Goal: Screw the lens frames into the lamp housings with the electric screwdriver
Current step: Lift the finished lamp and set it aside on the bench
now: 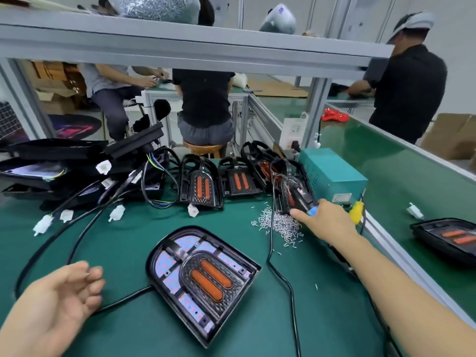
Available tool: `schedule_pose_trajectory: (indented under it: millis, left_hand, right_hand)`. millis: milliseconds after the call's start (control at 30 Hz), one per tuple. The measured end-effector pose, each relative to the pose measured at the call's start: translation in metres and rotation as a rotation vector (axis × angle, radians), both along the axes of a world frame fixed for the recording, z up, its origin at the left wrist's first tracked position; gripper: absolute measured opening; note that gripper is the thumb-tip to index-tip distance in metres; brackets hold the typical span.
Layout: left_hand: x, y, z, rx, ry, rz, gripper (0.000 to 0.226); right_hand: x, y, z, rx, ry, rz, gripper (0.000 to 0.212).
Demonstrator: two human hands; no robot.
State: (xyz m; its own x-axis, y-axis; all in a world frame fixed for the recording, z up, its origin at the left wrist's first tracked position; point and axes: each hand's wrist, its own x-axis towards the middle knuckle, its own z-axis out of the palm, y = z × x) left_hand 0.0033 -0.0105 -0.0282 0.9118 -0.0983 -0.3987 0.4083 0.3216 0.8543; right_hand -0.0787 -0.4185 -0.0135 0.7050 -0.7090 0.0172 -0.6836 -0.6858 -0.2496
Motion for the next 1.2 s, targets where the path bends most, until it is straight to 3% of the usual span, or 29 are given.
schedule_pose_trajectory:
  millis: [133,400,533,600,667,767,867,933,1033,1100,1200]
  left_hand:
    - [-0.002,-0.004,0.001,0.048,-0.05,-0.04,0.023]
    - [-0.028,-0.036,0.004,0.701,-0.61,-0.057,0.02]
    - [-0.022,-0.035,-0.001,1.145,-0.701,0.042,0.014]
    - [-0.016,-0.036,0.001,1.272,-0.698,0.038,0.015]
    - [-0.009,-0.042,0.01,1.261,-0.755,0.029,0.015]
    - [-0.003,-0.07,0.029,1.155,-1.016,-0.04,0.013]
    - [0.007,-0.111,0.035,1.14,-1.136,-0.196,0.018]
    - [0.021,-0.132,0.032,1.194,-1.079,-0.28,0.022]
    - [0.046,-0.138,0.027,1.143,-0.869,-0.313,0.02]
    - [0.062,-0.13,0.024,0.928,-0.686,-0.309,0.02]
    - [0.069,-0.112,0.02,0.605,-0.444,-0.329,0.019]
  right_hand:
    - [-0.002,-0.005,0.001,-0.009,0.025,-0.042,0.066]
    - [-0.024,-0.011,-0.012,-0.063,0.112,-0.15,0.053]
    - [-0.027,-0.009,-0.011,-0.076,0.171,-0.16,0.049]
    - [-0.026,-0.002,-0.007,-0.147,0.234,-0.157,0.051]
    - [-0.024,0.005,-0.003,-0.246,0.328,-0.127,0.052]
    - [-0.023,0.016,0.009,-0.354,0.386,-0.082,0.051]
    - [-0.016,0.04,0.025,-0.511,0.188,0.081,0.055]
    - [-0.005,0.074,0.031,-0.229,-0.01,0.331,0.053]
    - [0.008,0.132,0.028,0.329,0.096,0.578,0.057]
    - [0.012,0.146,0.018,0.57,0.112,0.588,0.047]
    - [0.006,0.134,0.019,0.885,-0.023,0.533,0.037]
